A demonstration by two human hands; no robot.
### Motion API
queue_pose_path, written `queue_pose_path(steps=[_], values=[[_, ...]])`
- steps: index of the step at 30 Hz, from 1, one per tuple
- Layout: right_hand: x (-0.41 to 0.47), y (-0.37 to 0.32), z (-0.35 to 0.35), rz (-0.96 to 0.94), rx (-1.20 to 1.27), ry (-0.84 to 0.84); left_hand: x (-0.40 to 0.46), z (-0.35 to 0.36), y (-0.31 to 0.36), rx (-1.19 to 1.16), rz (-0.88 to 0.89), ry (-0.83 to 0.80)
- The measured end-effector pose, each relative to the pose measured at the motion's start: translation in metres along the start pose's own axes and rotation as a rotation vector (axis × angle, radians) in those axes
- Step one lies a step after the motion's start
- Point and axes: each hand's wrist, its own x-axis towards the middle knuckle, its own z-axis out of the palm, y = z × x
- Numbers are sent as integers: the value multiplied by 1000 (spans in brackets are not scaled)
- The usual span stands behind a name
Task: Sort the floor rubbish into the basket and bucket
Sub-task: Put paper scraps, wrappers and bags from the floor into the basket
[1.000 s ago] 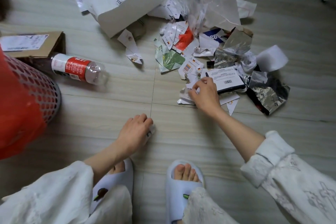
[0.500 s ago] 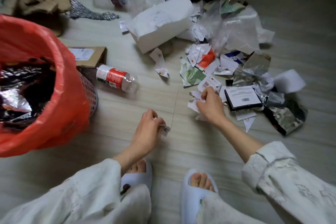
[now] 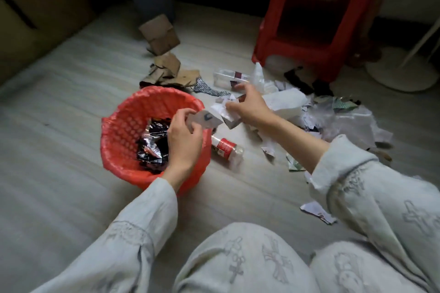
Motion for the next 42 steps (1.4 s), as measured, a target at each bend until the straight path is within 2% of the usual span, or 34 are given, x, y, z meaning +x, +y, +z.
queue_pose_path(steps=[4,7,10,14,17,20,22,25,29,31,33,35,39,42], values=[[4,-28,54,1,-71,-96,17,-47,-28,73,-231,57],[-5,-35,75,53,-35,-155,22,-64,-45,95,-325,-46],[-12,-36,76,102,57,-210,22,-67,-45,149,-307,-145],[-20,-27,58,148,-3,-211,14,-53,-24,135,-153,-154],[-32,-10,31,129,-136,-232,3,-27,-3,84,-15,-205],[-44,25,-5,147,-314,-240,-12,14,13,29,104,-355],[-50,57,-29,204,-339,-211,-24,44,13,41,146,-520],[-66,123,-61,324,-322,-101,-44,91,1,158,193,-775],[-91,218,-94,505,-466,12,-68,152,-14,345,246,-1051],[-98,253,-107,535,-584,104,-78,181,-20,418,301,-1143],[-98,282,-121,558,-727,170,-86,214,-25,493,350,-1213],[-95,308,-130,602,-841,163,-92,244,-29,597,424,-1258],[-85,350,-138,756,-774,108,-99,293,-25,755,629,-1281],[-80,368,-127,773,-779,109,-101,326,-19,797,780,-1321]])
